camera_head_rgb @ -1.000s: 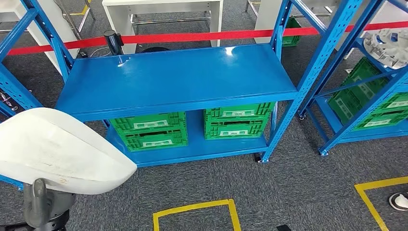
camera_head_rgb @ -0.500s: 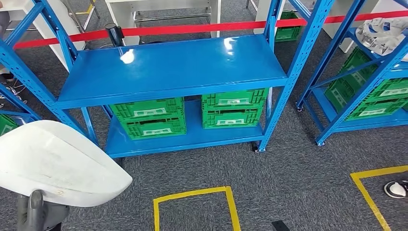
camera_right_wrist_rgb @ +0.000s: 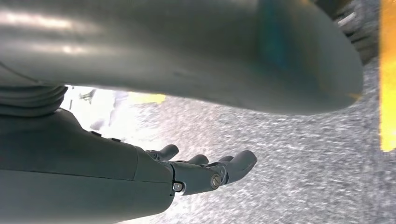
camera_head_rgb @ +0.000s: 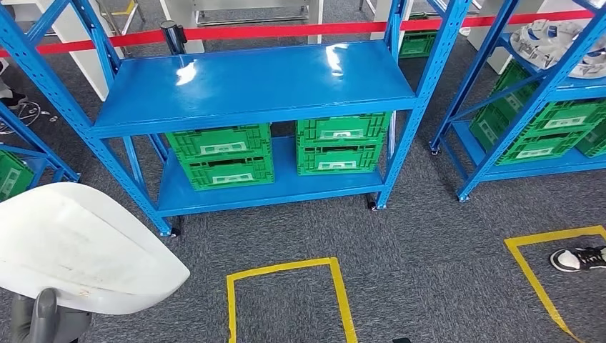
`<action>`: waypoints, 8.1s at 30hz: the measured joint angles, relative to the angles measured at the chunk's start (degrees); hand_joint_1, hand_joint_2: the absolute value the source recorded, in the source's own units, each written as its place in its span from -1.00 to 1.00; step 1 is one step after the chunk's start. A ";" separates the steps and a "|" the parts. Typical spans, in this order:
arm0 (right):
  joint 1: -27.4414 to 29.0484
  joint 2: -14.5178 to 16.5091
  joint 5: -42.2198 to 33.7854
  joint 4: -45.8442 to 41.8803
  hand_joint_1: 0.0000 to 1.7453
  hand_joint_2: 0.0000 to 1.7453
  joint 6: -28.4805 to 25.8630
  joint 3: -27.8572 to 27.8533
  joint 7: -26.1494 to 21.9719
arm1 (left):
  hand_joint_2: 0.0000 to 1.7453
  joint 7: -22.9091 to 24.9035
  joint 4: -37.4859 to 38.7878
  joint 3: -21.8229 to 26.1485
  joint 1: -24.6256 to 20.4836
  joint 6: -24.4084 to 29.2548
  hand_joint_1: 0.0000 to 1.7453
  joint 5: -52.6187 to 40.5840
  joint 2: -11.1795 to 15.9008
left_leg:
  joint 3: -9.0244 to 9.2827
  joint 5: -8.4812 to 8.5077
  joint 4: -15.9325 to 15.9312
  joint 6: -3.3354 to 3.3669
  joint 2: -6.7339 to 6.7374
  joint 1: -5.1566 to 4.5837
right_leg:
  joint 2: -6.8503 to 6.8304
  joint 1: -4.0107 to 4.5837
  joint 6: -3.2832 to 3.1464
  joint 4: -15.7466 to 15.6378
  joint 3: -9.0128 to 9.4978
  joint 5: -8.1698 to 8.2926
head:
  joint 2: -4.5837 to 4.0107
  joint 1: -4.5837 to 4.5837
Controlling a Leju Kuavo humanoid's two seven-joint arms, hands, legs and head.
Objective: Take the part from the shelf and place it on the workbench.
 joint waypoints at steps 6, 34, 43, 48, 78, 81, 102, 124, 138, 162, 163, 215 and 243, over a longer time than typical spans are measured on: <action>-0.14 0.01 -2.15 0.02 -1.00 -1.00 -0.12 -1.73 -1.58 | 1.00 -0.62 3.53 -0.03 -1.73 -1.43 1.00 1.86 0.94 | -2.07 -2.29 2.54 -2.12 -0.44 0.30 | -0.43 0.06 -2.51 -3.66 -0.70 1.33 | 0.00 -0.02; 1.03 -5.87 0.98 0.01 -1.00 -1.00 3.90 -0.47 -3.80 | 1.00 -5.12 5.38 2.11 1.49 -4.75 1.00 -1.33 -7.06 | -0.65 1.38 -0.02 -0.73 -0.15 -0.13 | 0.05 0.26 -1.13 -4.07 1.55 -0.68 | 0.00 0.00; 0.46 -4.19 -1.11 0.01 -1.00 -1.00 2.97 -1.23 -6.33 | 1.00 -3.17 6.22 2.35 -1.16 -2.77 1.00 0.99 -6.06 | 0.20 -7.02 12.99 -2.43 -0.62 0.36 | -0.62 0.04 -2.41 -3.65 -6.03 5.67 | 0.00 -0.20; 0.17 -2.53 -1.37 0.02 -1.00 -1.00 3.70 -1.63 -8.52 | 1.00 -2.64 6.10 2.32 -2.15 -2.60 1.00 1.22 -5.23 | 10.92 -7.71 -3.35 -0.86 -0.82 -0.41 | -0.58 0.06 -1.07 -3.71 -7.97 8.72 | 0.00 -0.15; -0.50 -0.25 -2.74 -0.01 -1.00 -1.00 0.61 -3.81 -5.69 | 1.00 -0.35 6.61 2.39 -1.03 -0.41 1.00 3.11 -0.38 | 11.34 -8.07 -3.31 -0.87 -0.95 -0.35 | -0.43 0.38 -1.46 -3.61 -8.91 9.19 | 0.00 0.02; -0.43 -0.80 -1.63 -0.06 -1.00 -1.00 0.78 -3.83 -5.39 | 1.00 -2.67 7.40 1.37 -2.17 0.09 1.00 0.03 -1.32 | 9.98 -6.43 -3.89 0.35 -0.69 -0.32 | -0.29 0.20 -0.34 -3.65 -9.45 9.52 | 0.00 -0.26; -0.26 -3.09 0.59 -0.46 -1.00 -1.00 -0.71 -3.80 -3.10 | 1.00 1.32 9.69 8.57 -0.97 -3.14 1.00 0.62 -9.27 | -4.87 -9.12 16.15 -2.82 -0.52 0.52 | -0.75 0.15 -2.50 -3.85 -4.07 3.69 | 0.00 -0.07; -0.63 -1.78 4.46 -0.50 -1.00 -1.00 1.44 -1.67 -3.45 | 1.00 5.23 4.05 9.82 -3.58 2.15 1.00 -3.38 -11.27 | 4.83 -4.54 -0.64 0.10 -5.23 -0.29 | 3.73 0.31 -0.79 -2.37 -3.29 2.56 | 0.00 -0.01; -0.77 -1.00 1.54 -0.55 -1.00 -1.00 -1.21 -2.17 0.74 | 1.00 4.44 8.02 4.61 -7.89 2.68 1.00 -4.55 -10.75 | 4.99 -4.72 -0.42 -2.10 3.29 0.74 | -5.51 0.01 -1.29 -3.12 -3.41 3.45 | 0.00 -0.39; -0.49 -2.99 2.93 -0.66 -1.00 -1.00 -0.24 -1.98 -6.36 | 1.00 -5.66 4.98 5.62 -4.83 3.27 1.00 -7.31 -10.63 | -3.82 -10.48 13.46 -2.72 -1.41 0.56 | -1.74 -0.26 -2.56 -3.53 -3.07 3.16 | 0.00 -0.46; -0.43 -3.00 3.25 -0.66 -1.00 -1.00 -0.24 -1.97 -6.56 | 1.00 -5.95 5.08 6.04 -4.74 3.23 1.00 -7.32 -10.77 | -4.64 -10.86 15.32 -2.92 -1.26 0.71 | -2.56 -0.25 -2.55 -3.52 -3.07 3.12 | 0.00 -0.47; -0.08 0.13 5.65 -0.70 -1.00 -1.00 -0.39 -1.24 1.54 | 1.00 3.72 1.45 6.80 -1.46 8.26 1.00 -10.13 -5.63 | 2.30 -1.80 -0.23 -0.09 -7.70 0.43 | 4.65 2.03 -3.13 -2.95 -2.86 2.83 | 0.00 0.49; 0.32 -2.80 8.82 -0.81 -1.00 -1.00 -1.27 2.26 -2.67 | 1.00 -7.29 3.54 8.51 2.16 4.02 1.00 -17.60 -9.47 | 0.76 -1.45 1.01 0.00 -6.15 1.08 | 2.38 0.28 -0.80 4.02 -4.90 -0.68 | 0.00 0.76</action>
